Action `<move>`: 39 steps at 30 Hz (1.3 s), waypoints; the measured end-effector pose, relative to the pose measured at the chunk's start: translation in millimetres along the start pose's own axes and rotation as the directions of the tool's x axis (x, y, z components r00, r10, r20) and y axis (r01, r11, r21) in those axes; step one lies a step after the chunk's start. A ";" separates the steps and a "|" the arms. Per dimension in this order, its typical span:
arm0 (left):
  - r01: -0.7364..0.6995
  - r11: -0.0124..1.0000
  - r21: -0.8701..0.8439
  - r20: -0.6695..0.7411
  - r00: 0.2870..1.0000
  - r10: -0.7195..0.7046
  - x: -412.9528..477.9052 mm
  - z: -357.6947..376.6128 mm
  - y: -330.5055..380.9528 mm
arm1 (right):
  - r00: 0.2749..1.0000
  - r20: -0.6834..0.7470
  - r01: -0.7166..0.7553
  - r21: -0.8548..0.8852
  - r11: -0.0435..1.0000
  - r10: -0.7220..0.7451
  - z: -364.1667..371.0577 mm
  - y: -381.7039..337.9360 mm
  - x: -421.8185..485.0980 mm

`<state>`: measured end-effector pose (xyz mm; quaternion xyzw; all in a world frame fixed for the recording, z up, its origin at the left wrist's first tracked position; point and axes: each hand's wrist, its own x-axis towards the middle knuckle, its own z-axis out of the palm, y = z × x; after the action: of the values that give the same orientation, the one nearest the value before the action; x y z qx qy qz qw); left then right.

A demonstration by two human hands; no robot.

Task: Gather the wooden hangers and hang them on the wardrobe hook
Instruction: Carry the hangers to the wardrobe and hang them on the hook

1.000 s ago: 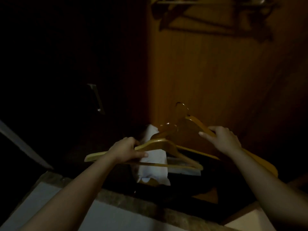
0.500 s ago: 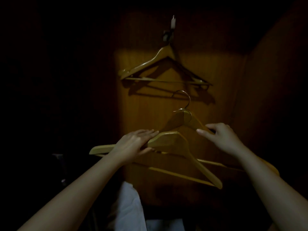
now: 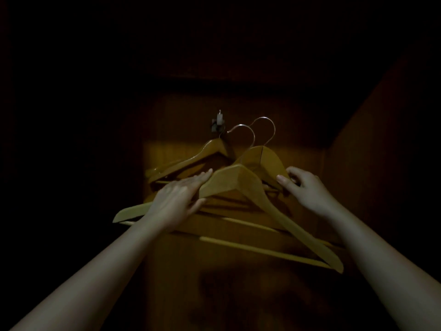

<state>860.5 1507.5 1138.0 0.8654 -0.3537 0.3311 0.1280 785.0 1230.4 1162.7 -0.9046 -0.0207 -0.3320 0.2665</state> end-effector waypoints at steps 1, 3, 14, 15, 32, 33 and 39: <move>0.028 1.000 -0.008 -0.004 1.000 -0.028 9.5 -3.0 -0.6 | 1.000 -0.008 0.013 0.023 1.000 -0.013 -0.8 0.9 9.9; 0.084 0.996 -0.021 0.005 0.996 -0.084 27.1 -8.6 -2.3 | 1.000 0.004 0.003 0.096 0.995 -0.003 1.4 2.0 27.9; 0.221 0.974 0.043 -0.003 0.975 -0.222 87.8 5.5 -28.0 | 0.998 0.002 0.059 0.148 0.987 -0.060 27.7 14.1 125.1; 0.231 0.972 0.052 0.006 0.973 -0.231 92.2 9.5 -32.5 | 0.998 -0.002 0.063 0.148 0.987 -0.063 31.7 15.6 132.6; 0.206 0.978 -0.021 0.039 0.978 -0.205 148.6 39.4 -70.4 | 0.999 -0.007 0.035 0.058 0.998 -0.035 87.4 16.8 214.6; 0.207 0.978 -0.025 0.038 0.978 -0.206 148.7 40.2 -70.2 | 1.000 0.006 0.026 0.059 0.998 -0.026 91.4 16.8 216.1; 0.222 0.974 0.037 0.003 0.975 -0.222 142.6 34.4 -73.1 | 0.994 0.098 -0.040 -0.002 0.999 0.040 109.8 24.4 219.7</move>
<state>1003.6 1469.1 1207.9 0.9028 -0.2491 0.3181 0.1473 1026.1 1233.3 1215.7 -0.9200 -0.0155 -0.2819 0.2720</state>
